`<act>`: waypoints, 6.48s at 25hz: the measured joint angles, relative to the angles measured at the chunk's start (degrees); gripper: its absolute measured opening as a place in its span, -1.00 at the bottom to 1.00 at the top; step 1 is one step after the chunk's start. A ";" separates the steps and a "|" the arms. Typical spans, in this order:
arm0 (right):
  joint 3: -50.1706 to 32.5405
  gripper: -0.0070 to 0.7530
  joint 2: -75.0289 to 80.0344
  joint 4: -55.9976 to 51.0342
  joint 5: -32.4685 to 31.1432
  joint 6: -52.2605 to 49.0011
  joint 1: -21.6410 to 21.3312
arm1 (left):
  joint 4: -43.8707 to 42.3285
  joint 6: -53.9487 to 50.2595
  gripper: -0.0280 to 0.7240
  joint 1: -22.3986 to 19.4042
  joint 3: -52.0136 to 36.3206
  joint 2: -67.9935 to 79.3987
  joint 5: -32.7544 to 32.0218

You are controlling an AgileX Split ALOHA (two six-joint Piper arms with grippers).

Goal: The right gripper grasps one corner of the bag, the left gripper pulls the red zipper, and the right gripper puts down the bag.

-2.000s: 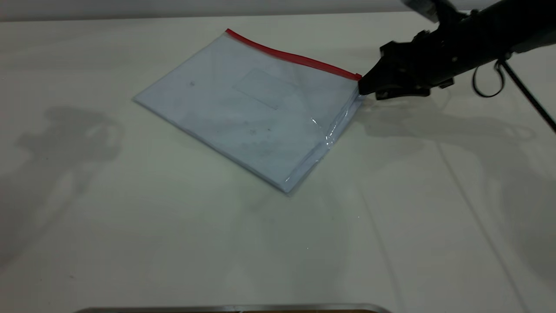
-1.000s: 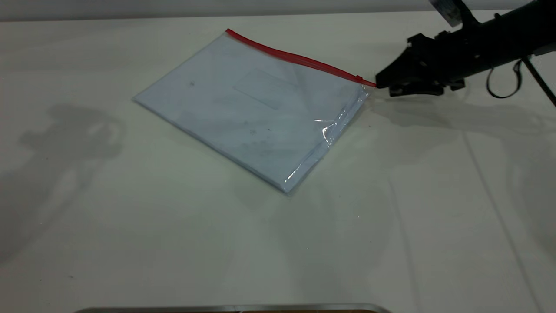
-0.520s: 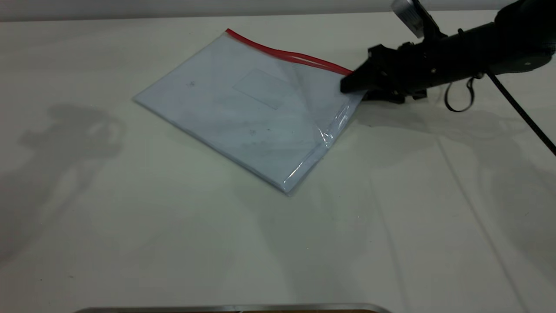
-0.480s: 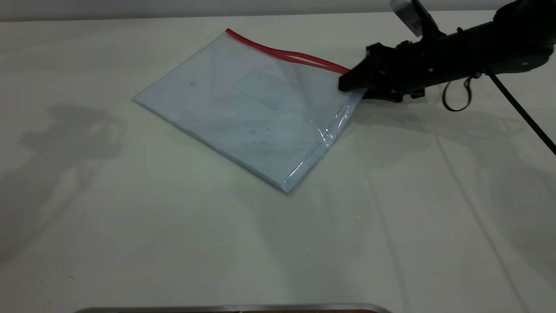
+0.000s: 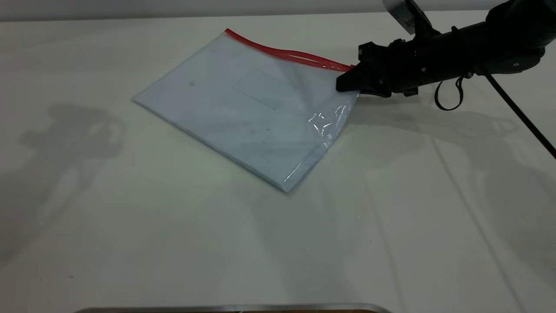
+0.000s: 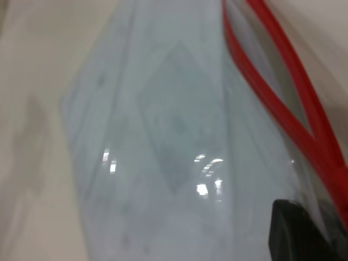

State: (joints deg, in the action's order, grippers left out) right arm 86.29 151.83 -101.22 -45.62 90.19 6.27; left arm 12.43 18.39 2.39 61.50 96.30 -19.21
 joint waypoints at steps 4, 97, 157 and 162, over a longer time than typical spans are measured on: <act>2.90 -0.89 0.05 0.80 -4.20 -0.87 2.27 | -0.05 0.00 0.51 0.00 0.00 0.00 1.63; 16.19 -0.89 -10.68 27.91 -21.85 -8.54 -2.49 | 38.84 60.14 -0.78 3.57 38.78 43.01 -33.94; -22.82 -0.18 -71.15 77.36 -24.08 -68.51 1.91 | -3.41 -1.45 0.40 -0.49 -15.49 -54.76 -47.69; -37.97 -0.18 -86.05 77.65 -24.08 -68.46 1.91 | -3.47 -4.85 0.40 -0.49 -23.71 -67.25 -47.64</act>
State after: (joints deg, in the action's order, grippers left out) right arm 48.32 65.78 -23.57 -69.70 21.73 8.18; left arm 8.96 13.54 1.91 37.79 29.05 -66.85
